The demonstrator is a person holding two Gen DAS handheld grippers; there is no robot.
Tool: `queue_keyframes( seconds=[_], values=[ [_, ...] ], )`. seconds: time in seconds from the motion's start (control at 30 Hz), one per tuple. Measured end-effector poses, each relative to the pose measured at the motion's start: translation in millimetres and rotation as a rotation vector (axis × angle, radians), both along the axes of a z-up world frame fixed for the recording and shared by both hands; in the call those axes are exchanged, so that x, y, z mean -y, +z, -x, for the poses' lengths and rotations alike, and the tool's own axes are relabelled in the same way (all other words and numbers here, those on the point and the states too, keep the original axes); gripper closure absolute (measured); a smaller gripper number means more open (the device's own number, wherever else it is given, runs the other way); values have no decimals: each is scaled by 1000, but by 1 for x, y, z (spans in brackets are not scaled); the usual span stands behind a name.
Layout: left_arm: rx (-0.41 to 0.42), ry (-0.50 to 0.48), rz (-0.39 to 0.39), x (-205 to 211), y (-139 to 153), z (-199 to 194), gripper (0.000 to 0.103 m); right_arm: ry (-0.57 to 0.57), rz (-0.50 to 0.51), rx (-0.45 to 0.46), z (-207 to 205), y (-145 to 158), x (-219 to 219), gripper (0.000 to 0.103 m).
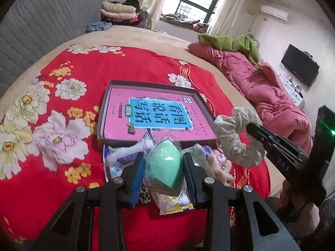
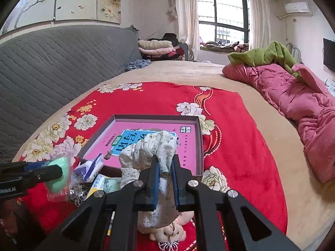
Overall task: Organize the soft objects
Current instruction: 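Carry the scrunchie into the pink box and open the right gripper while the left gripper lifts the sponge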
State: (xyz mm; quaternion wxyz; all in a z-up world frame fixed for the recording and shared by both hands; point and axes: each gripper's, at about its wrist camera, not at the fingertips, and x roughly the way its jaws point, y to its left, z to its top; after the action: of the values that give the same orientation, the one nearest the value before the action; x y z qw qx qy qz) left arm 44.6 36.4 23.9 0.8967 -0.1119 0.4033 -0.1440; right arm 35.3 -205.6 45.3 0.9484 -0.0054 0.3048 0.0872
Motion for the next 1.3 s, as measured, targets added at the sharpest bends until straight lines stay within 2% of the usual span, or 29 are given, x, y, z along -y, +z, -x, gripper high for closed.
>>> queue_keyframes(
  seconds=[0.33, 0.8, 1.0, 1.3],
  values=[
    [21, 30, 7, 2, 15, -26, 66, 5, -13, 31, -3, 15, -3, 92],
    [22, 53, -1, 10, 20, -70, 66, -27, -20, 43, -27, 23, 2, 92],
    [32, 73, -53, 12, 17, -87, 66, -38, -24, 28, -40, 21, 3, 92],
    [-21, 90, -85, 6, -2, -114, 66, -42, -18, 13, -59, 18, 1, 92]
  ],
)
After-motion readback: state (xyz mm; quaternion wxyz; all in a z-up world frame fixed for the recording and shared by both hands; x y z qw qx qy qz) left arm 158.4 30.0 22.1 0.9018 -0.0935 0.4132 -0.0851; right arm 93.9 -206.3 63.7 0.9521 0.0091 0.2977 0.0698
